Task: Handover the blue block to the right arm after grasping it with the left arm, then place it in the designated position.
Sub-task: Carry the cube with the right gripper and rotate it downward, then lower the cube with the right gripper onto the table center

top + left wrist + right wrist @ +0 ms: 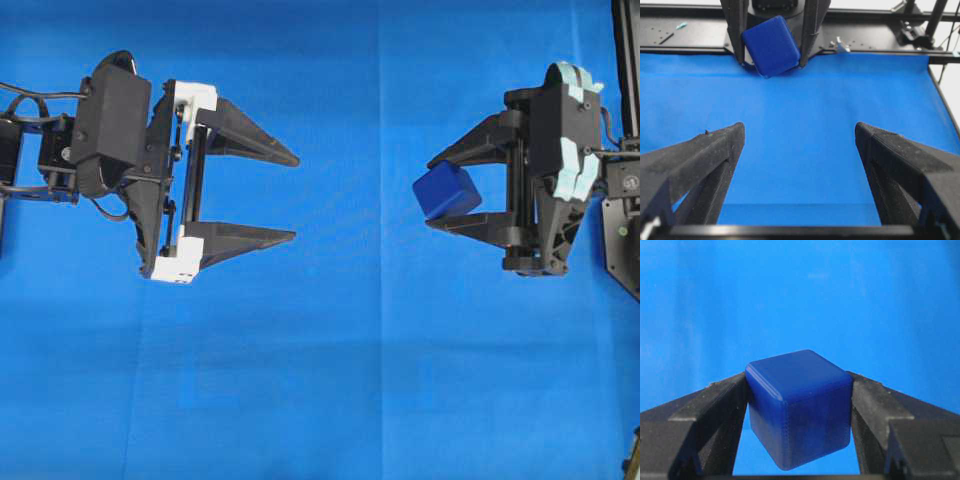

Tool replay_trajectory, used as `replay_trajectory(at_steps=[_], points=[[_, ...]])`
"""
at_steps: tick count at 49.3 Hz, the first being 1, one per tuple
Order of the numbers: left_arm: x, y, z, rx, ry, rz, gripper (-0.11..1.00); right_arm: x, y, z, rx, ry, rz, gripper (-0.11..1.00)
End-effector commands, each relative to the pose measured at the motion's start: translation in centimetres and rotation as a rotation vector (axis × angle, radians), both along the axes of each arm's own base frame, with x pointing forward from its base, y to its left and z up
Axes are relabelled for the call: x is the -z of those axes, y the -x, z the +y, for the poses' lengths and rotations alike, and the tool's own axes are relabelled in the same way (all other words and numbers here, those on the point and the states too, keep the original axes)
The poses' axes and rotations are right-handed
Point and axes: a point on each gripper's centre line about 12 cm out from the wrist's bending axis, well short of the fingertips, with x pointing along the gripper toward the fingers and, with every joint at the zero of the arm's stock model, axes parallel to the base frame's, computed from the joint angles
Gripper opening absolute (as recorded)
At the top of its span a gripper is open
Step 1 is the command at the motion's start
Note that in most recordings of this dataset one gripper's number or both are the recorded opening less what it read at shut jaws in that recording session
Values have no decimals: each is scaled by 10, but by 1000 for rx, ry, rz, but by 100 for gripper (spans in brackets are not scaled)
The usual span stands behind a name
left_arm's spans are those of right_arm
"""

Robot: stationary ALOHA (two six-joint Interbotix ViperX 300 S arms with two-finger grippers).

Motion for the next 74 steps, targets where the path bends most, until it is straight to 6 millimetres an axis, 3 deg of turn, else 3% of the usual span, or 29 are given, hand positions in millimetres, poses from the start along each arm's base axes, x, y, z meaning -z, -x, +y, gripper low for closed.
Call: replay_trajectory(at_steps=[1,24,33,74], points=[[-13,1,-1,3,2,-40,93,-11,-1,0,-1,-2,-30,51],[-13,2,-1,3,2,-40,93,-9,-3,0,-1,-3,-26,51],[-13,2,-1,3,2,-38,93,0,-7,2,-9,-1,-8,51],[-7,2,0,2,-3,-23,93,126,-98,-4,-75,-104,-39,51]])
